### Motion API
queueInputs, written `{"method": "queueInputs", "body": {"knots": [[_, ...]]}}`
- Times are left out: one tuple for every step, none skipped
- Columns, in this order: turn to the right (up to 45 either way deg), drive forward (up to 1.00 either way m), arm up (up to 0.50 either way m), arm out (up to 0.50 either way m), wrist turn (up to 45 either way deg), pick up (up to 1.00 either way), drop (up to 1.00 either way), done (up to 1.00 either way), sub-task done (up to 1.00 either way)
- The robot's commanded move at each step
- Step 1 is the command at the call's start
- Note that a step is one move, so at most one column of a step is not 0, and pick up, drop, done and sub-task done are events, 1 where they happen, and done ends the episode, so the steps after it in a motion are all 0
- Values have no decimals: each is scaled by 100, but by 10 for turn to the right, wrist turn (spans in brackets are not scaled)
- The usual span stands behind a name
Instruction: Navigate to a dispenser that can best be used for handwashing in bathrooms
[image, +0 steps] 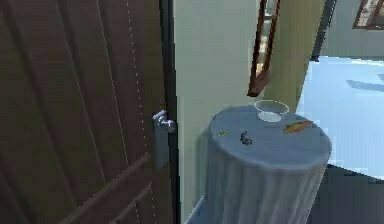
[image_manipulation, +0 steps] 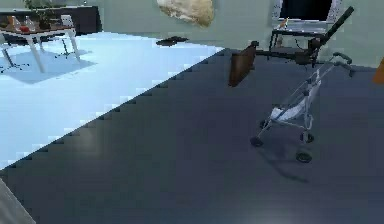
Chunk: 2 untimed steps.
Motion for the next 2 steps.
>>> {"method": "queueInputs", "body": {"knots": [[450, 0, 0, 0, 0, 0, 0, 0, 0], [300, 0, 0, 0, 0, 0, 0, 0, 0]]}}
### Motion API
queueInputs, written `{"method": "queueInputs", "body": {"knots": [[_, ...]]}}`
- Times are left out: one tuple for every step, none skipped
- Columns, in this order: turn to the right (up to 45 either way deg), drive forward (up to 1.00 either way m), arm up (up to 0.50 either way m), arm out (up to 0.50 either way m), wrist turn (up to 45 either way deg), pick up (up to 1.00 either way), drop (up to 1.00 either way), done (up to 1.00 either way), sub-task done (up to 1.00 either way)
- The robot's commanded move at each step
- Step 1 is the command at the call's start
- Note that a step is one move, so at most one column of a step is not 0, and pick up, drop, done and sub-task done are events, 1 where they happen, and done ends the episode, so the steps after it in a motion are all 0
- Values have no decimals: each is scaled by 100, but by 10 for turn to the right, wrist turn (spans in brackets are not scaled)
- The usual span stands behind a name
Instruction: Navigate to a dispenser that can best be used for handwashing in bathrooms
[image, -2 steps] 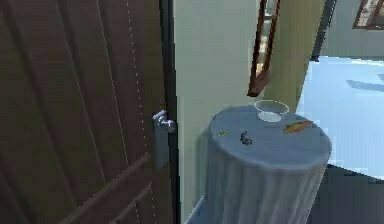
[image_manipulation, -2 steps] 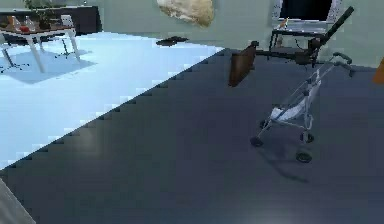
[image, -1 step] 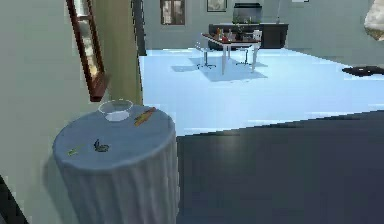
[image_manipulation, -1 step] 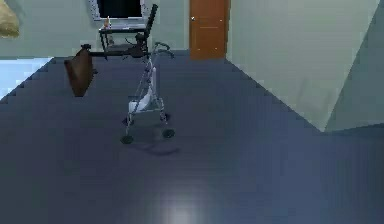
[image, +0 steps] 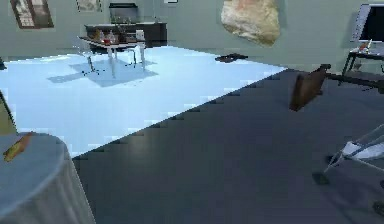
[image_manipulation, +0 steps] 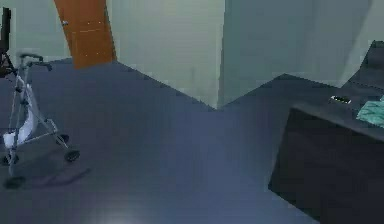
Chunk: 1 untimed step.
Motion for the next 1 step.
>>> {"method": "queueInputs", "body": {"knots": [[0, 100, 0, 0, 0, 0, 0, 0, 0]]}}
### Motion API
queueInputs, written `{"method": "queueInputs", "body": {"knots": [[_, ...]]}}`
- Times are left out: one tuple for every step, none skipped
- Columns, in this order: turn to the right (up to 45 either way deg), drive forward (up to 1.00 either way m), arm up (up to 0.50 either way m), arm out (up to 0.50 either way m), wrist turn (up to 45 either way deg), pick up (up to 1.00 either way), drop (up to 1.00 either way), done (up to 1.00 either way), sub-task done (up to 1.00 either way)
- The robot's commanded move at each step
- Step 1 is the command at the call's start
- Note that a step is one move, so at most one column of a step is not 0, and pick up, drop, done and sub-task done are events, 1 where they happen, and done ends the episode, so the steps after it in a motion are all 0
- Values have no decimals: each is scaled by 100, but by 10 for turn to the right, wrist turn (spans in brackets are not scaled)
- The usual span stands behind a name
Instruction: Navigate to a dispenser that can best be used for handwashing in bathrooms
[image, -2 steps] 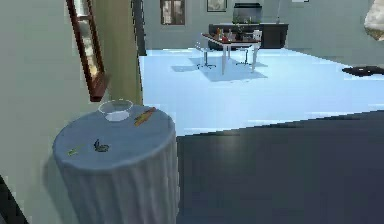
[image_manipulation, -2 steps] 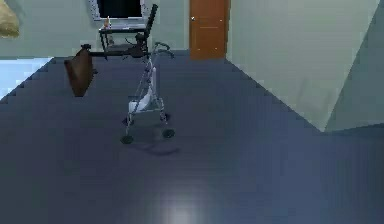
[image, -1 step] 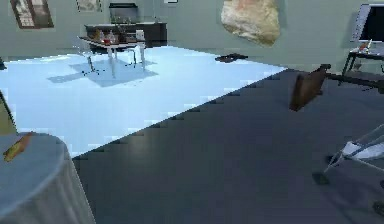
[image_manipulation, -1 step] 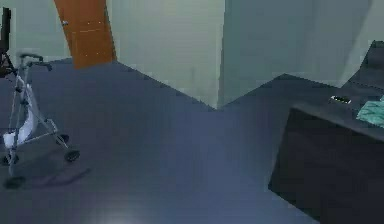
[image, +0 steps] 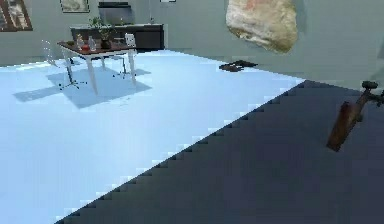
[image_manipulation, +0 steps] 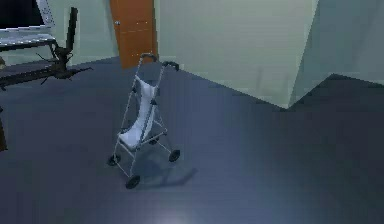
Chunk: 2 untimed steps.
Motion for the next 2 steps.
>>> {"method": "queueInputs", "body": {"knots": [[60, 0, 0, 0, 0, 0, 0, 0, 0], [0, 25, 0, 0, 0, 0, 0, 0, 0]]}}
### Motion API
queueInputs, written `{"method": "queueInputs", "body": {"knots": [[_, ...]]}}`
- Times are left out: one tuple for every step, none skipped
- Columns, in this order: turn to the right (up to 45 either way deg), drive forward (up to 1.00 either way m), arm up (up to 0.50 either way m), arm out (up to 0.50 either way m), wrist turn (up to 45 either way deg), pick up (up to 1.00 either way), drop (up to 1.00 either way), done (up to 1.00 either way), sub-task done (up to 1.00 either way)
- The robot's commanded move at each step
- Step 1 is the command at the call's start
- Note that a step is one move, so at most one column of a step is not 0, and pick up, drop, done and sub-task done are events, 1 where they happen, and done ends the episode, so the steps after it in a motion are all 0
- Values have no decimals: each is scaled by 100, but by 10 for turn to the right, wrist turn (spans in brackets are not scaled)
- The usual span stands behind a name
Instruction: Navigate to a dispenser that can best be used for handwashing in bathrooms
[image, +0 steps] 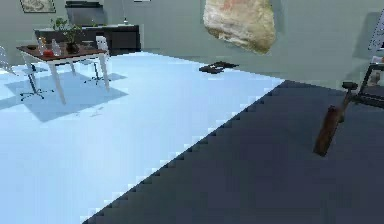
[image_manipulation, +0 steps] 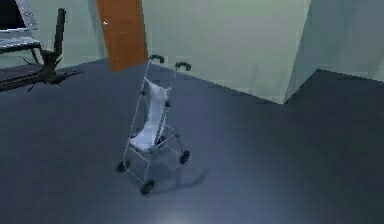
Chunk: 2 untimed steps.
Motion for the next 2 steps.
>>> {"method": "queueInputs", "body": {"knots": [[-90, 0, 0, 0, 0, 0, 0, 0, 0], [0, 100, 0, 0, 0, 0, 0, 0, 0]]}}
